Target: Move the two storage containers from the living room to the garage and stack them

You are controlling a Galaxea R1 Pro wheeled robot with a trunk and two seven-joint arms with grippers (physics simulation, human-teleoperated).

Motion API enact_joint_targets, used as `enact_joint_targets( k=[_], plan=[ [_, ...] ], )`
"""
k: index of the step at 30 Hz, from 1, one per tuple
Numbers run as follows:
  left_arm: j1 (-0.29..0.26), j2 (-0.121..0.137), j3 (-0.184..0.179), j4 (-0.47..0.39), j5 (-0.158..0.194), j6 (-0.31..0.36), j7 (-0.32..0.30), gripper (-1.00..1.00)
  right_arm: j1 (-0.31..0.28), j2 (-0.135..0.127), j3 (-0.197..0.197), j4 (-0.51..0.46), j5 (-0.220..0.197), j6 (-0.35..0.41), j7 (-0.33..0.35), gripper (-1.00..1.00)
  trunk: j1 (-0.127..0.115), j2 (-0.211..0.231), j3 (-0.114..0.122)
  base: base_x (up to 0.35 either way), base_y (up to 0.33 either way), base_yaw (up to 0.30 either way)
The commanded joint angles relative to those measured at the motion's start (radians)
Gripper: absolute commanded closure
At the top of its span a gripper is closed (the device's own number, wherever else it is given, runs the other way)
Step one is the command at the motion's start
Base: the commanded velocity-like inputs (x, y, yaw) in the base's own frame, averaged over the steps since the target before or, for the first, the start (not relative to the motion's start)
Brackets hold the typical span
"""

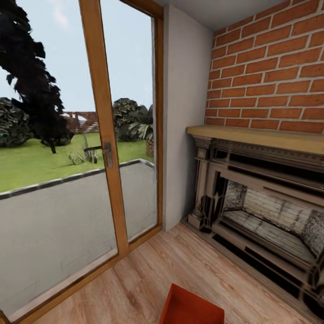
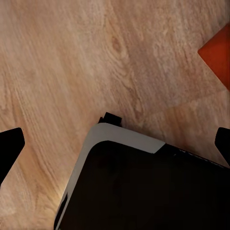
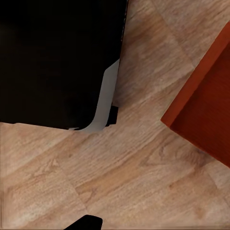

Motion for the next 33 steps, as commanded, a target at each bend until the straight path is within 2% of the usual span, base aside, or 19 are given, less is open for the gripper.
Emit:
enact_joint_targets(
  k=[1, 33],
  plan=[
    [0.000, 0.000, -0.009, -0.001, 0.008, -0.002, 0.003, -1.00, -0.002, 0.001, 0.008, 0.003, -0.008, -0.005, -0.002, -1.00, 0.000, -0.002, -0.002, 0.002, 0.001, -0.241],
    [0.000, -0.001, -0.007, 0.001, 0.009, -0.001, 0.005, -1.00, -0.001, 0.000, 0.007, 0.003, -0.009, -0.005, -0.002, -1.00, 0.000, -0.002, -0.002, 0.001, 0.001, -0.241]
  ],
)
